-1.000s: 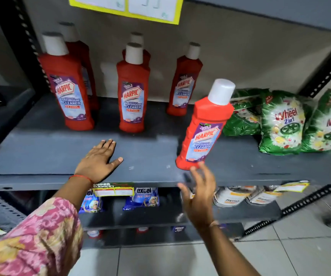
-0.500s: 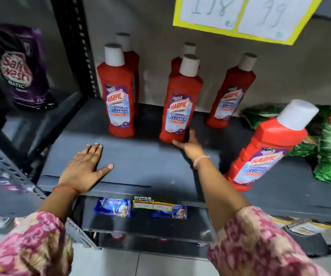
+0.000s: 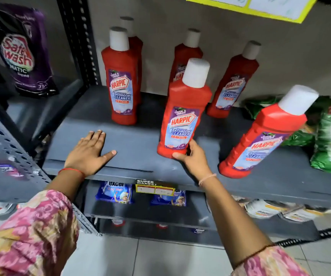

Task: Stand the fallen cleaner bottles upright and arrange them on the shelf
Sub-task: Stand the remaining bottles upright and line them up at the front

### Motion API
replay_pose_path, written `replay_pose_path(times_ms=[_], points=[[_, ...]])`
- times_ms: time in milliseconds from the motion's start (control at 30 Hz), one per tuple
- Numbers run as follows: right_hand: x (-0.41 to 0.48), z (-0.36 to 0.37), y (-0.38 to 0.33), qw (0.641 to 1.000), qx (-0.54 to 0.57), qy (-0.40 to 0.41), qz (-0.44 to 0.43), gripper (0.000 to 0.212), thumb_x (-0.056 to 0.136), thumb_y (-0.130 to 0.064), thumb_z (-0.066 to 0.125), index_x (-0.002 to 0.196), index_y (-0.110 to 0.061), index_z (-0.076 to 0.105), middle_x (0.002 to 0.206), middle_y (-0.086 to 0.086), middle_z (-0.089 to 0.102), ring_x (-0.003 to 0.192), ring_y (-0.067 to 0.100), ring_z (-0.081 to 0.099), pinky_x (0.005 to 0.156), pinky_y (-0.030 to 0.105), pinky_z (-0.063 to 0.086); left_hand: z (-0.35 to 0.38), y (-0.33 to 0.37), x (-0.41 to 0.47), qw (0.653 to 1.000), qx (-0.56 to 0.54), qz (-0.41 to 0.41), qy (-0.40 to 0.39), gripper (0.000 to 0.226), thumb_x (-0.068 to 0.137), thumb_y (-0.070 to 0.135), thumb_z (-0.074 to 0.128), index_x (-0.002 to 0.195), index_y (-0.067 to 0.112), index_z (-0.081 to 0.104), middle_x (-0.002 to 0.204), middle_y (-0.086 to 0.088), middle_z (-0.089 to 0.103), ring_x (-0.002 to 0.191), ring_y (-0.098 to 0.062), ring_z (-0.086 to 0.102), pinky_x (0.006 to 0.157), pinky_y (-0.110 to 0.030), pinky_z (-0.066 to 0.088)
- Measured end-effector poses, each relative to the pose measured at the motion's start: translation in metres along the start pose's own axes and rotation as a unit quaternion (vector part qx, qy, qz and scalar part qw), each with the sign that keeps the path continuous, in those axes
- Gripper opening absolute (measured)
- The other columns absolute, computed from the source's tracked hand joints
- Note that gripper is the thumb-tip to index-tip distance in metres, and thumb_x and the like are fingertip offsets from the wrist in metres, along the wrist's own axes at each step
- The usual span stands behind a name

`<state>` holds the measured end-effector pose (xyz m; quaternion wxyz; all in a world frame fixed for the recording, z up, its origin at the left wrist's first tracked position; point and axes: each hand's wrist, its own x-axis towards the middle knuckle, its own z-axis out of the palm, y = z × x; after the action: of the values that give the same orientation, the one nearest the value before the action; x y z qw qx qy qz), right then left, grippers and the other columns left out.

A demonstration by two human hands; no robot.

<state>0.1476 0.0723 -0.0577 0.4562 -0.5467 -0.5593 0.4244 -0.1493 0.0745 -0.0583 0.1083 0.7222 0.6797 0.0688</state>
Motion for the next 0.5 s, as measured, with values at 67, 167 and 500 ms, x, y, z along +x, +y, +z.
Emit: replay_pose_path(times_ms=[67,167,500], points=[[-0.012,0.001,-0.001,1.000,0.002,-0.008,-0.001,0.052,0.068,0.004,0.071,0.107,-0.023,0.051,0.106,-0.005,0.060,0.087,-0.001,0.059,0.073,0.004,0.046,0.000,0.001,-0.001,1.000,-0.002,0.001,0.001,0.075,0.091,0.052,0.037,0.147,0.010,0.011,0.159,-0.007,0.007,0.147,-0.022,0.003,0.121,-0.039,0.006],[-0.022,0.001,-0.001,1.000,-0.004,-0.015,0.003,0.051,0.069,0.002,0.071,0.110,-0.020,0.051,0.108,-0.003,0.060,0.092,0.009,0.059,0.077,0.010,0.046,-0.001,0.002,-0.001,1.000,-0.003,0.002,-0.001,0.075,0.091,0.052,0.037,0.147,0.009,0.011,0.159,-0.008,0.008,0.147,-0.023,0.003,0.121,-0.039,0.006],[-0.045,0.003,-0.007,0.990,-0.119,0.073,-0.020,0.084,0.065,-0.013,0.079,0.135,-0.011,0.032,0.136,0.005,0.044,0.129,0.021,0.038,0.108,0.033,0.031,-0.005,0.001,-0.004,0.999,-0.025,0.015,-0.022,0.074,0.092,0.051,0.036,0.147,0.008,0.010,0.159,-0.008,0.005,0.147,-0.022,0.000,0.121,-0.038,0.003]])
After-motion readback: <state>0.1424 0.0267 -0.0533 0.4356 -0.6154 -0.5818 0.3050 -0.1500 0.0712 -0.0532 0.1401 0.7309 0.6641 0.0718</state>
